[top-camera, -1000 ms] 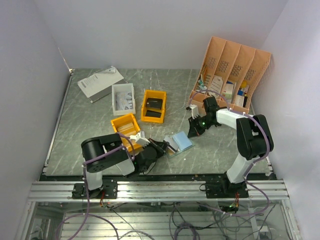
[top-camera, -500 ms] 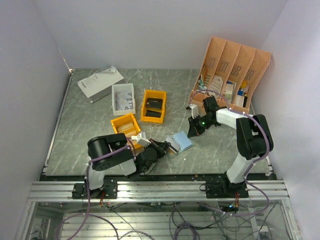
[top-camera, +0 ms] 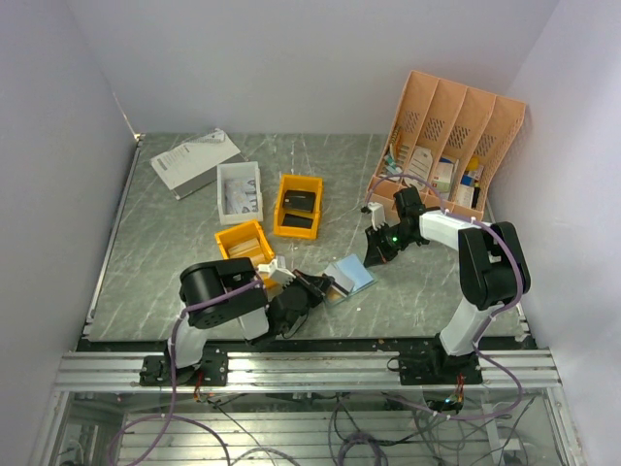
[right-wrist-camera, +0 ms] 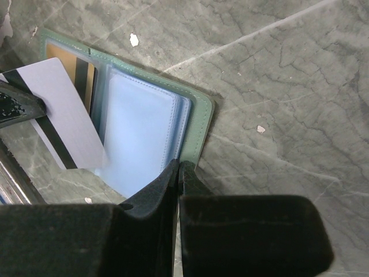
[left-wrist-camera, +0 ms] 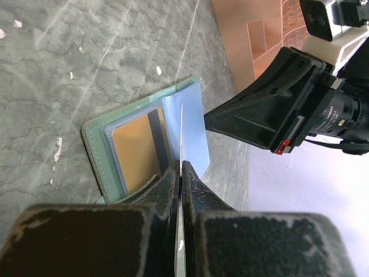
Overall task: Put the credit cards into the card holder
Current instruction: Insert the credit card into the card holder.
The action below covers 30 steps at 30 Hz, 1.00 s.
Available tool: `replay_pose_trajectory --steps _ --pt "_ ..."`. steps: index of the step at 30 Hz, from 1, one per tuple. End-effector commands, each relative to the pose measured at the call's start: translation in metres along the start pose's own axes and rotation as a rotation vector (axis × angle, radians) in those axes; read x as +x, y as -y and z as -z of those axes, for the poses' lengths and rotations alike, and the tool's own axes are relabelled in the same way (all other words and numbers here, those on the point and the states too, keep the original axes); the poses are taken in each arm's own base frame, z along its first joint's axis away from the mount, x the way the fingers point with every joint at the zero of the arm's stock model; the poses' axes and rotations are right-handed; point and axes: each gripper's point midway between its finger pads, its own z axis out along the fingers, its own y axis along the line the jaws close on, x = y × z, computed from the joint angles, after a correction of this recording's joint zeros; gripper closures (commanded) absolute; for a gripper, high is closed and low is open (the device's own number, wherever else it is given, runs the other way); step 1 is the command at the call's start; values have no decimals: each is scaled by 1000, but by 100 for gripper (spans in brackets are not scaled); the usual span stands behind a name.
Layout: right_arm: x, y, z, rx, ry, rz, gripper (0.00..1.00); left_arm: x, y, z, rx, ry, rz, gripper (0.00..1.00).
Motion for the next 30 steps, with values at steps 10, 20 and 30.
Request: replay_pose_trajectory --steps 10,20,30 --pt "6 8 -4 14 -27 -12 98 7 -9 -5 -20 -18 63 93" --pt "7 7 -5 8 -33 -17 98 15 -15 -10 -66 -69 69 93" --pt "7 6 -5 4 -33 -17 98 18 -23 -17 -101 -117 71 93"
